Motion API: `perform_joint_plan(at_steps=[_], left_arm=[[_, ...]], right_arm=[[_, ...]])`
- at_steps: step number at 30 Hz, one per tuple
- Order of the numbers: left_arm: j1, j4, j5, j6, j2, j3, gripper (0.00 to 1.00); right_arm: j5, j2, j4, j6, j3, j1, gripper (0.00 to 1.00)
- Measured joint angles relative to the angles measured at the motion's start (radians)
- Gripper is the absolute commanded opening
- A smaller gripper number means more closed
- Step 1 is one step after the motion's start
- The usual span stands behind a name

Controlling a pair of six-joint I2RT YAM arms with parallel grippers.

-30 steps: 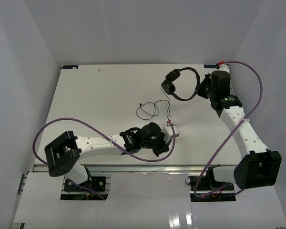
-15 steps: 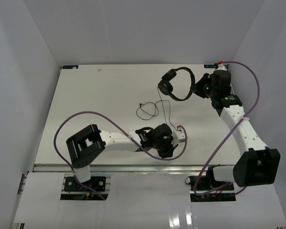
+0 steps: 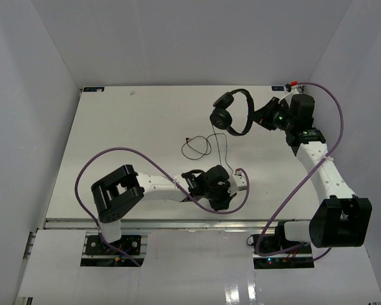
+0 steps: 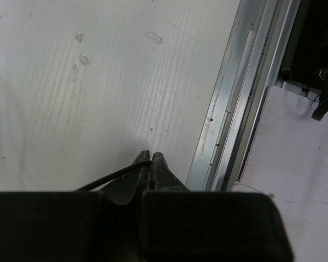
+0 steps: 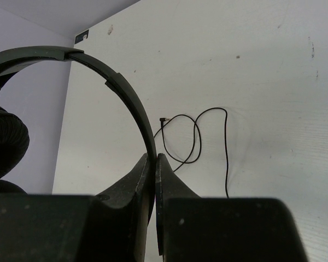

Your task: Wrap the headphones

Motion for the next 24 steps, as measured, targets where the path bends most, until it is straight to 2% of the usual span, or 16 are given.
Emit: perform_joint_plan(at_steps=[13,24], left_arm=[[0.002,-0.023,0.000,0.014,0.014,0.043,0.00],[-0.034,-0.120,0.003,0.026,0.058,0.183,0.00]], right_arm=[[-0.049,0.024,0.036,0.040,-0.001,-0.007,0.08],[0.196,0.024,-0.020,-0.011,-0.001,0.006,0.08]])
